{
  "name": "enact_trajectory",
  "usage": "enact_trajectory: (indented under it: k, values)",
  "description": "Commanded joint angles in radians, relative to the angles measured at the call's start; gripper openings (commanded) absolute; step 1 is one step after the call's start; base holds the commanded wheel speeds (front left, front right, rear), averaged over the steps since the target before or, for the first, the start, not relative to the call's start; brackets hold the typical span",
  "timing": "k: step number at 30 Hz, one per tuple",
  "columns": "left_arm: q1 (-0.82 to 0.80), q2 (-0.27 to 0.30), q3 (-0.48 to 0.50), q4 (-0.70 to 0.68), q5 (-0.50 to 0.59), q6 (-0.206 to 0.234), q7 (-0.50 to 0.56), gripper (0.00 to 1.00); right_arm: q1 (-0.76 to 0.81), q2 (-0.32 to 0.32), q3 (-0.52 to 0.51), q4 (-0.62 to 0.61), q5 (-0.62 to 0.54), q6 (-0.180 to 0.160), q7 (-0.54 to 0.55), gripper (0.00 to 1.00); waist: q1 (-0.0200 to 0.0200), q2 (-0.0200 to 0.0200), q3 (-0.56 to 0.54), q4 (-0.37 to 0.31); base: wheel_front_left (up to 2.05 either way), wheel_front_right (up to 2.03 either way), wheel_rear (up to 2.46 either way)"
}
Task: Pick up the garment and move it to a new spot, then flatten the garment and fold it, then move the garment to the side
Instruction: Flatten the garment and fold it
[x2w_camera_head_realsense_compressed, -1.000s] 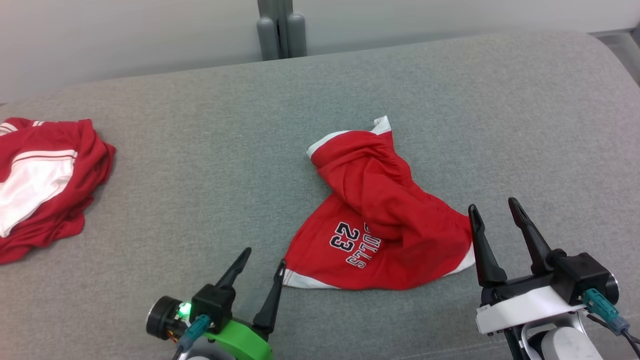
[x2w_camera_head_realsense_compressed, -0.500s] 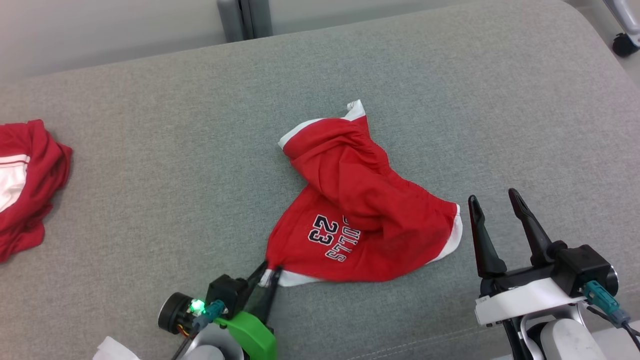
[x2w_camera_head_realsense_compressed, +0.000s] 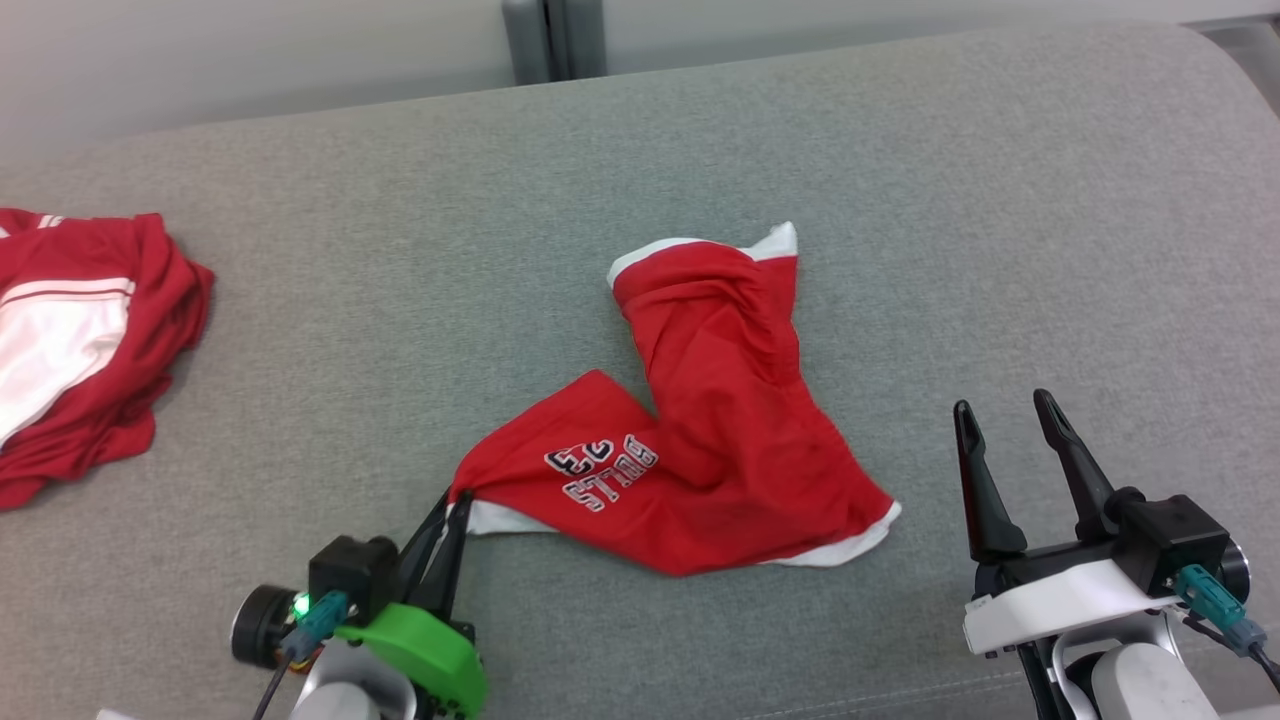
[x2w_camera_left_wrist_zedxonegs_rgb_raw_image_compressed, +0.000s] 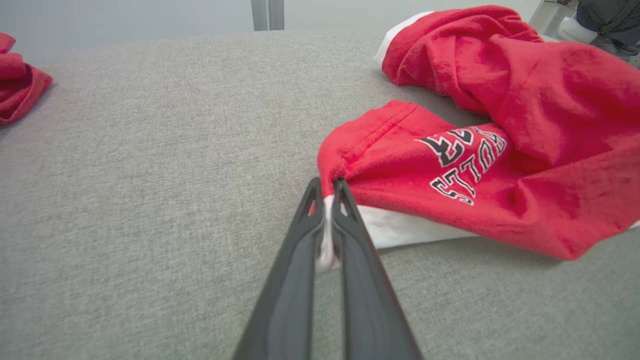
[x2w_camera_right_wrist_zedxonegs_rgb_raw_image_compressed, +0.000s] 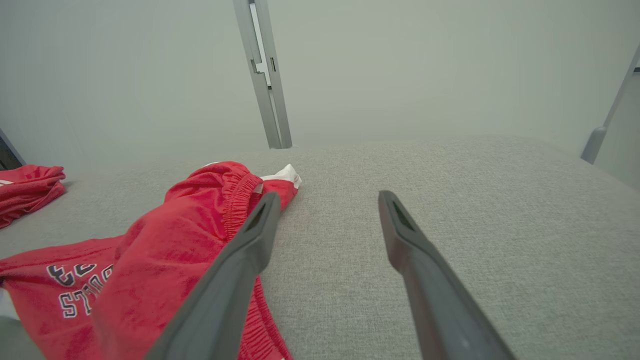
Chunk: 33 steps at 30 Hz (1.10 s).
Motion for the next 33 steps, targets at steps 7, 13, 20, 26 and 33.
enact_trajectory:
  k: [7, 13, 20, 26, 33]
  values:
    - [0.092, 0.008, 0.078, -0.031, 0.024, 0.003, 0.0, 0.35, 0.014, -0.011, -0.001, 0.035, 0.007, 0.0, -0.001, 1.0, 0.0, 0.0, -0.04, 0.046, 0.0, 0.0, 0.0]
    - [0.107, -0.026, 0.103, -0.083, 0.042, 0.001, 0.0, 1.0, 0.02, -0.021, 0.007, 0.053, 0.017, 0.0, -0.001, 1.0, 0.0, 0.0, -0.067, 0.066, 0.0, 0.0, 0.0]
    - [0.135, -0.052, 0.179, -0.214, 0.09, 0.004, 0.0, 1.0, -0.002, -0.039, 0.042, 0.068, 0.033, 0.0, -0.001, 1.0, 0.0, 0.0, -0.094, 0.086, 0.0, 0.0, 0.0]
    - [0.167, -0.06, 0.273, -0.319, 0.129, 0.01, 0.0, 1.0, -0.043, -0.061, 0.093, 0.102, 0.042, 0.0, -0.001, 1.0, 0.0, 0.0, -0.109, 0.108, 0.0, 0.0, 0.0]
    - [0.191, -0.06, 0.357, -0.379, 0.152, 0.007, 0.0, 1.0, -0.11, -0.081, 0.156, 0.199, 0.058, 0.0, 0.003, 1.0, 0.0, 0.0, -0.119, 0.134, 0.0, 0.0, 0.0]
